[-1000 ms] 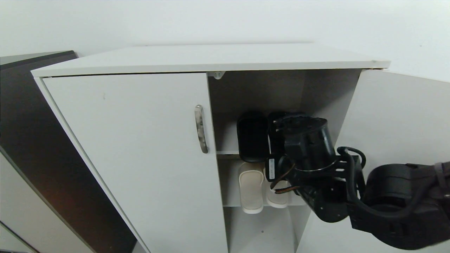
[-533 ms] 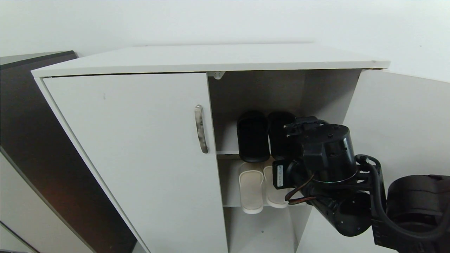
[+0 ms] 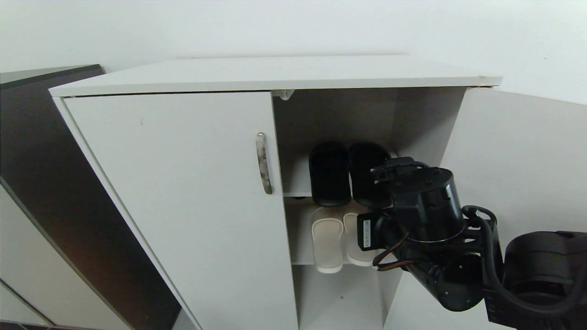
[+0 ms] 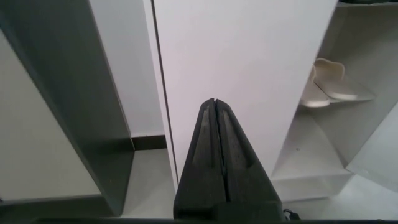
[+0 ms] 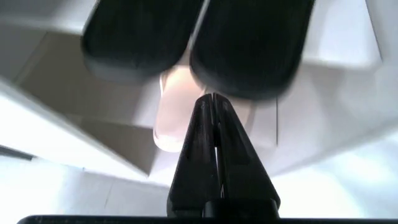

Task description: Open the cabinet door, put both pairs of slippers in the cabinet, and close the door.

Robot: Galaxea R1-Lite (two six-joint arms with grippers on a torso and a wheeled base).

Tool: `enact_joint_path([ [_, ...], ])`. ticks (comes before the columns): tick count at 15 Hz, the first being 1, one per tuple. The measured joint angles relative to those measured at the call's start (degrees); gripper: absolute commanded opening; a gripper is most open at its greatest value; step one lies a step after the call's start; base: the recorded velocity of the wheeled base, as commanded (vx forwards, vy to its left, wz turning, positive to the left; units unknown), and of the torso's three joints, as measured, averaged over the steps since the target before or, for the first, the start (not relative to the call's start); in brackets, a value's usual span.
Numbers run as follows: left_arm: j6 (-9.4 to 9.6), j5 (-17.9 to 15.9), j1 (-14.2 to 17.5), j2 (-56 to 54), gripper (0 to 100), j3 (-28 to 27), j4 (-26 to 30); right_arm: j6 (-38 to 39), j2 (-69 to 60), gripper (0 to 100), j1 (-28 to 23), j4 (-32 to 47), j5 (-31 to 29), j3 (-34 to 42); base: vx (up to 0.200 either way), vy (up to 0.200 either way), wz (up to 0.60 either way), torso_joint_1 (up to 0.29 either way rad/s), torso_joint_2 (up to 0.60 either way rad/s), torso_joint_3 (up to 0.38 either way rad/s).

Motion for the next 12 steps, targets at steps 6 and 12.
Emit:
enact_joint_path([
  [6, -0.02, 0.02, 0.0, 0.0, 0, 0.0, 0.02, -0.3, 0.79, 0, 0.04, -2.84, -0.04, 1.11, -0.2, 0.0, 0.0, -0.002, 0.0, 0.005],
  [12, -0.02, 0.02, 0.0, 0.0, 0, 0.0, 0.0, -0.41, 1.4, 0, -0.07, -4.02, 0.07, 2.01, -0.2, 0.0, 0.0, 0.002, 0.0, 0.001],
])
